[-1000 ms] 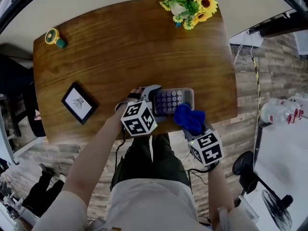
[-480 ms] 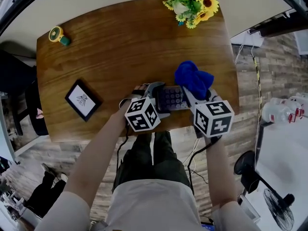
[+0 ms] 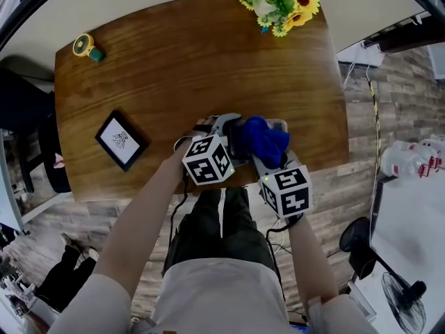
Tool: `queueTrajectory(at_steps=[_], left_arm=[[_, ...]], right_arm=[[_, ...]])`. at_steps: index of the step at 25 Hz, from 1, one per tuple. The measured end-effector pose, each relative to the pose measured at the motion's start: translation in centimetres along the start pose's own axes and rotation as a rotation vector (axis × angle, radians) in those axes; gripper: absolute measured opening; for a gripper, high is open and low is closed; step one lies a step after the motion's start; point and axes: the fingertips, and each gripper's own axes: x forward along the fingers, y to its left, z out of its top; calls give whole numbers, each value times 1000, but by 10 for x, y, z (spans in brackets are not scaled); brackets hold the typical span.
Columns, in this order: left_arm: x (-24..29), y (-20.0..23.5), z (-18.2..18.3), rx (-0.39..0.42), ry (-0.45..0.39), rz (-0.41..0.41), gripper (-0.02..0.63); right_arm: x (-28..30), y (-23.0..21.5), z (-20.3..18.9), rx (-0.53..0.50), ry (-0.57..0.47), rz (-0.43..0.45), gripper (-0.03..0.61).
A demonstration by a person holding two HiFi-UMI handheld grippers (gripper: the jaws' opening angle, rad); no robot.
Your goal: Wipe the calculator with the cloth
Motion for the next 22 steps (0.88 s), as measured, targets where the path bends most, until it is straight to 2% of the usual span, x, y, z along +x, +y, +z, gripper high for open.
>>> queueTrajectory(at_steps=[6,9,12,15,18,20,22], left_arm=[[0,0,-1,-2,5,1,469],[1,0,1,-2,3,0,469],[0,0,0,-2,1,2,469],[0,1,1,-3,1,4,469],[0,0,2,-2,0,3,469],[0,0,2,-1,0,2,469],[0,1,1,-2,0,4,469]], right_arm=[[-14,16,-77,52,173,99,121],[-29,12,-88,14,178,98,120],[-45,6,-52,-28,54,89,123],[-53,-6,3,-21,-109,73,124],[-43,-13,45,13,-221,77,127],[-25,-10,59,39,-242,105,127],[-1,-1,56,24,-188,123,127]])
